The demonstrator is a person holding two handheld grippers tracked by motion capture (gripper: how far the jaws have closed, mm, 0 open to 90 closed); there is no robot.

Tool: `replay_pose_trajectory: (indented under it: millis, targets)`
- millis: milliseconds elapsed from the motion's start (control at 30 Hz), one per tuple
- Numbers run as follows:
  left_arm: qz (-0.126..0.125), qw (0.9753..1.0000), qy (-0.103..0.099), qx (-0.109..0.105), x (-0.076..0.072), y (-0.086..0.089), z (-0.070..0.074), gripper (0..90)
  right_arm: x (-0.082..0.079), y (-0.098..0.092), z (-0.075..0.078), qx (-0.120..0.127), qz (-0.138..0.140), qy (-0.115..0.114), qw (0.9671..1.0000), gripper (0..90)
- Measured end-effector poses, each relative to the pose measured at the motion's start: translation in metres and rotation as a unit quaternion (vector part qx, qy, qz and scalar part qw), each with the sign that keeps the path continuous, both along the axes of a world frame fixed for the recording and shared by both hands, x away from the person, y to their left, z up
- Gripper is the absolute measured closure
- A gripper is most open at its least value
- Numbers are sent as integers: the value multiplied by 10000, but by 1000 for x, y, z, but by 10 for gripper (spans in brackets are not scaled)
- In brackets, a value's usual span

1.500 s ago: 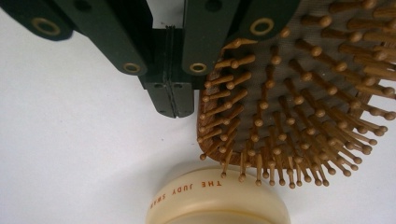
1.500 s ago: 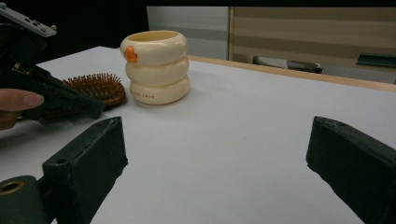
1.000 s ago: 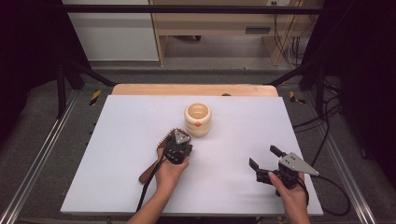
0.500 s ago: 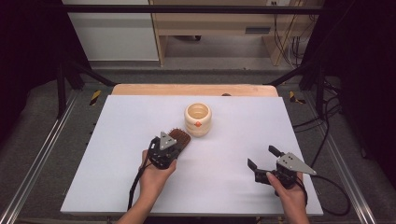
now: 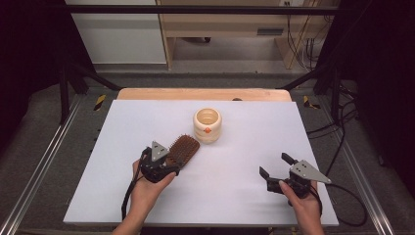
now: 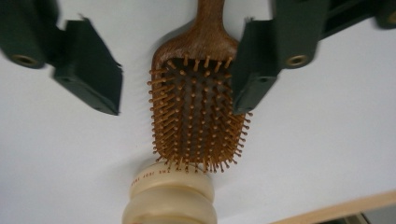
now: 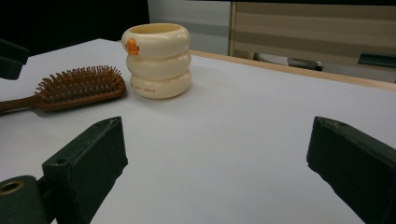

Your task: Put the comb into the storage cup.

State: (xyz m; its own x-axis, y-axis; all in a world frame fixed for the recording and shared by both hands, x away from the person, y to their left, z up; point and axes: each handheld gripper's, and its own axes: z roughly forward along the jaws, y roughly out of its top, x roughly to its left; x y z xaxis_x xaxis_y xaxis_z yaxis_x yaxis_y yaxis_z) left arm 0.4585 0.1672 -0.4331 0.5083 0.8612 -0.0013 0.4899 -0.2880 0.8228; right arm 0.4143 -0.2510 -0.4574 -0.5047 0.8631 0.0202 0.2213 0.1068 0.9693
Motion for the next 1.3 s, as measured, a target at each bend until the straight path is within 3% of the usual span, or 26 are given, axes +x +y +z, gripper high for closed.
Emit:
replay_pose_trajectory:
  millis: [67, 133, 267, 567, 867, 1067, 1200, 1300]
  targets:
    - [86, 9998, -123, 125, 0, 3, 2, 215, 0, 0, 0, 10, -2, 5, 10000, 49]
    - [50, 9997, -27, 217, 2, 5, 3, 137, 0, -1, 0, 14, -4, -3, 10000, 49]
    - [-68, 9990, 224, 390, 5, 8, 2, 63, 0, 0, 0, 21, -7, 16, 10000, 49]
    - [-254, 9966, 656, 420, 14, 17, 3, 59, 1, 1, -1, 6, 11, 46, 10000, 49]
    - [-197, 9950, 857, 476, 23, 22, 4, 55, 1, 1, -1, -24, 42, 51, 10000, 48]
    - [-261, 9929, 1044, 514, 25, 24, 0, 71, 1, 2, -2, -9, 45, 92, 9999, 48]
    - [-369, 9919, 1141, 421, 27, 25, -2, 72, 1, 2, -2, 20, 58, 94, 9999, 48]
    - [-393, 9905, 1218, 495, 28, 24, -4, 72, 1, 2, -2, -18, 76, 86, 9999, 48]
